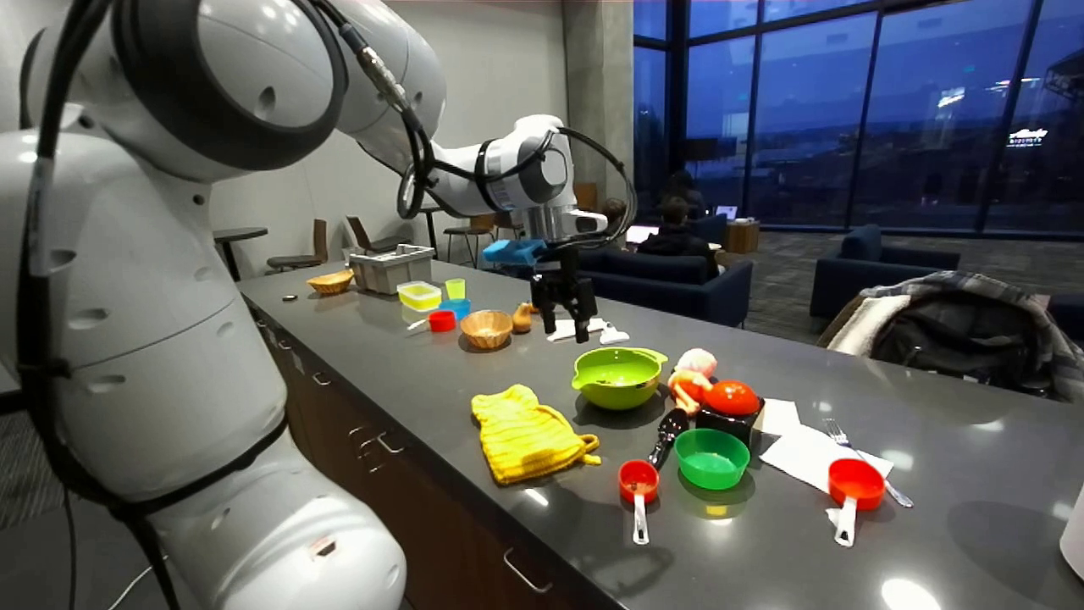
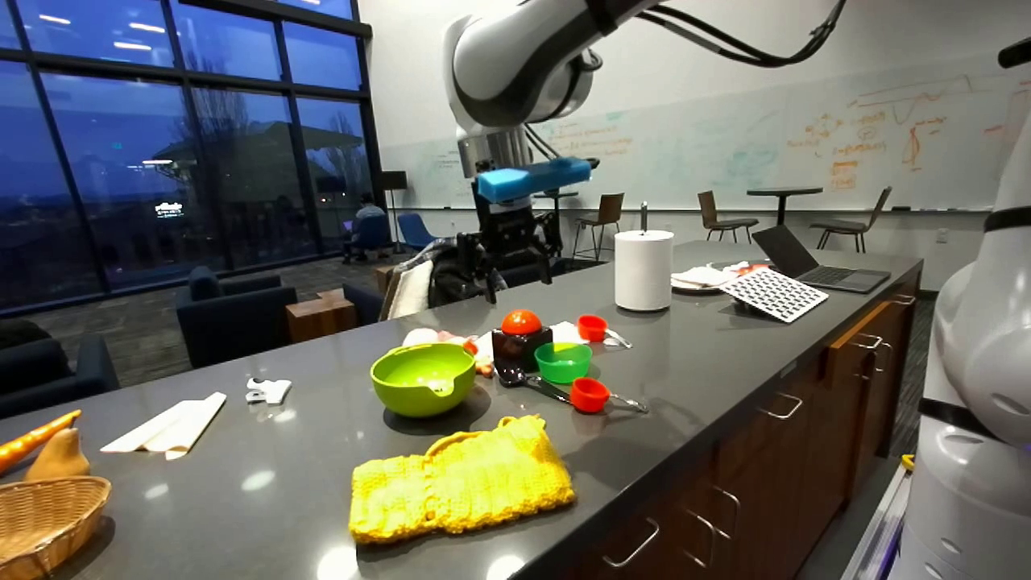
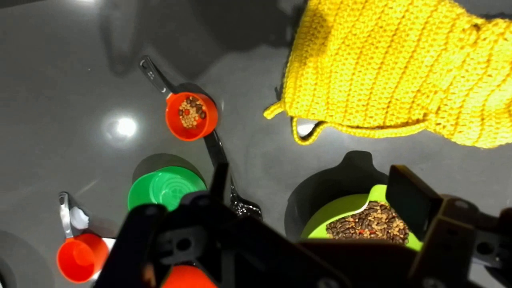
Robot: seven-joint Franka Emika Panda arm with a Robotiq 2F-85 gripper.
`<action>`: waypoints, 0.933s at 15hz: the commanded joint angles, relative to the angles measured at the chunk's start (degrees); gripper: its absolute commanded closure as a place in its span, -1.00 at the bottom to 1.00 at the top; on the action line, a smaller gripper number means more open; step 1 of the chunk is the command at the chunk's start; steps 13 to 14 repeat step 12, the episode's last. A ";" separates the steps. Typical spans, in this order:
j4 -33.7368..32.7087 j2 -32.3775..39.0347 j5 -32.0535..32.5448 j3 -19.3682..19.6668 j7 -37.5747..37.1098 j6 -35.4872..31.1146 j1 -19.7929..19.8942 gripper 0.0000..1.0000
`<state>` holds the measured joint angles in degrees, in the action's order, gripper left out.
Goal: Unfold the yellow item
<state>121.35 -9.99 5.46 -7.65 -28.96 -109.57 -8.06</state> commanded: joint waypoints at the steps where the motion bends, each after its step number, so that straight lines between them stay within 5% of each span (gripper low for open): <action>1: -0.86 -2.70 -2.08 1.21 5.80 4.18 2.19 -1.00; 8: -2.98 -3.65 -6.71 5.18 18.69 6.04 4.71 -1.00; 14: -3.74 -3.46 -7.99 6.23 21.63 6.97 5.62 -1.00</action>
